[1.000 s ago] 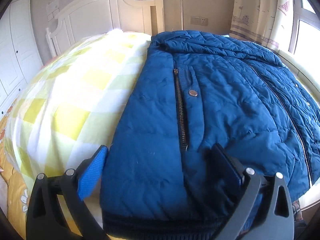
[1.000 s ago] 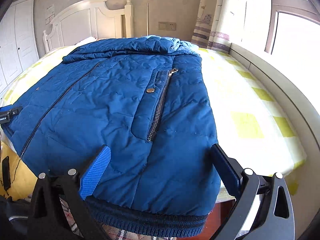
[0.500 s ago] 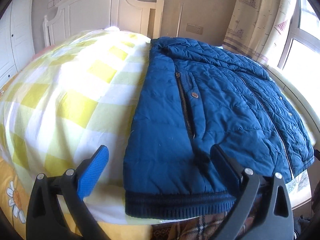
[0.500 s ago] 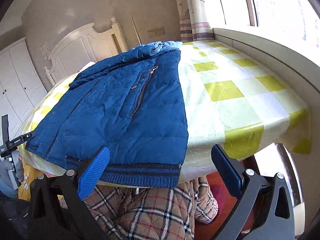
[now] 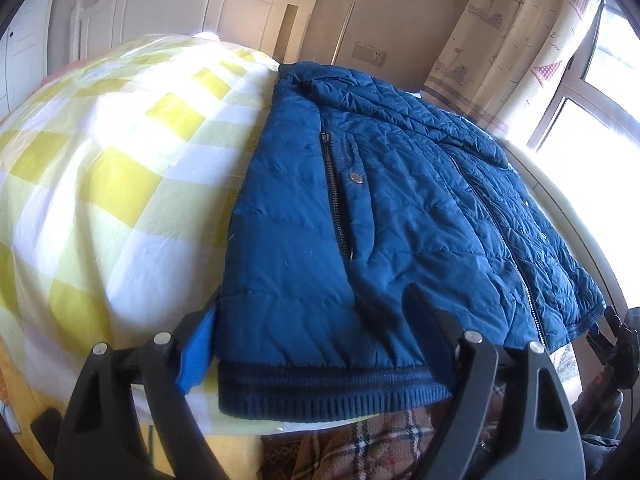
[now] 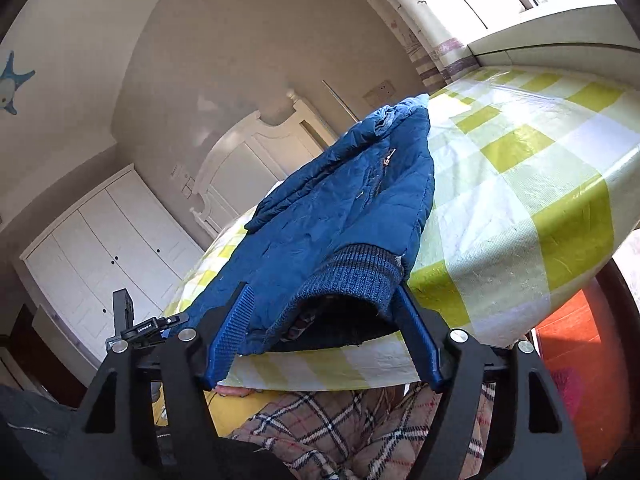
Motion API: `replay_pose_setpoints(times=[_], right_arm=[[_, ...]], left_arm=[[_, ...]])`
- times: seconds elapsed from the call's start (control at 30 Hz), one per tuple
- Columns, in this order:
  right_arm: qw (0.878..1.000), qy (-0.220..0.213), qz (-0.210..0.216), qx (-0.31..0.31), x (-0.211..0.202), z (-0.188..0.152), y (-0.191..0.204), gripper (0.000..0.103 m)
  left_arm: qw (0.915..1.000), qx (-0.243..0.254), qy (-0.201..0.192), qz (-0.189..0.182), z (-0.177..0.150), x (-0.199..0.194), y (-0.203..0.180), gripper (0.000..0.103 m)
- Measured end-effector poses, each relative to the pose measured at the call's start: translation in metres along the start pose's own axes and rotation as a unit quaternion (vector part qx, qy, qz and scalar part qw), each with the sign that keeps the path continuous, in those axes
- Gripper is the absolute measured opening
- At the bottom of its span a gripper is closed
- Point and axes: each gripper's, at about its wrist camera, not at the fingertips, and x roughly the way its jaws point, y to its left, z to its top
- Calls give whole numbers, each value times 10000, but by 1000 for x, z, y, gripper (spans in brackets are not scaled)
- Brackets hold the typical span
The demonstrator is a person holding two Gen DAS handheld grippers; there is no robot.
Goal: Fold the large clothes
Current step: 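Lift the hem with both tools and carry it toward the collar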
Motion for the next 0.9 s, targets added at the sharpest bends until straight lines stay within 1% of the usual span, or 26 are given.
replay_pose_setpoints(times=[0.03, 0.13, 0.17, 0.27, 0.33, 0.37, 0.43, 0.47, 0.5, 0.57, 0.6, 0.67, 0.7, 0.73, 0.77, 0.83, 0.87, 0.9], right_arm=[[9999, 69, -97, -25, 3, 2, 3, 70], [9975, 315, -623, -87, 12, 0, 0, 70], [9972, 347, -655, 1, 14, -1, -5, 70], [9979, 303, -497, 275, 14, -6, -15, 70], [9979, 331, -485, 274, 18, -7, -15, 70], [9977, 359, -518, 236, 20, -7, -14, 70], [9975, 394, -556, 200, 23, -7, -13, 70], [9975, 395, -560, 189, 24, -6, -13, 70], [9975, 393, -551, 184, 24, -6, -13, 70], [9976, 388, -532, 195, 22, -6, -14, 70], [9977, 387, -523, 191, 21, -7, -14, 70], [9978, 380, -510, 189, 20, -8, -14, 70], [9978, 377, -499, 206, 20, -8, -14, 71], [9978, 381, -482, 230, 21, -9, -15, 71], [9978, 390, -468, 250, 22, -9, -16, 71], [9977, 420, -464, 262, 24, -10, -17, 71], [9977, 421, -474, 242, 24, -10, -16, 71], [9978, 416, -474, 218, 23, -9, -15, 71]], left_arm=[[9998, -124, 27, -131, 0, -2, 5, 81], [9981, -385, 65, -486, -4, -12, 18, 81], [9974, -442, 68, -558, -7, -15, 21, 81], [9959, -554, 42, -710, -14, -21, 27, 81], [9949, -619, -2, -793, -14, -21, 30, 81], [9936, -708, -8, -875, -14, -21, 32, 81], [9878, -987, 35, -1208, -13, -19, 38, 80], [9860, -1108, 45, -1246, -13, -19, 42, 72], [9854, -1189, 63, -1213, -13, -19, 45, 61], [9836, -1346, 137, -1196, -17, -20, 53, 50], [9795, -1501, 251, -1322, -21, -18, 58, 50], [9672, -1855, 470, -1672, -34, -11, 66, 50], [9630, -1966, 464, -1784, -40, -7, 68, 51], [9599, -2036, 399, -1885, -43, -5, 69, 52], [9550, -2148, 307, -2023, -45, -2, 71, 53], [9398, -2459, 138, -2370, -46, 3, 76, 54], [9318, -2637, 118, -2493, -46, 5, 78, 60], [9275, -2747, 105, -2534, -47, 6, 79, 59]])
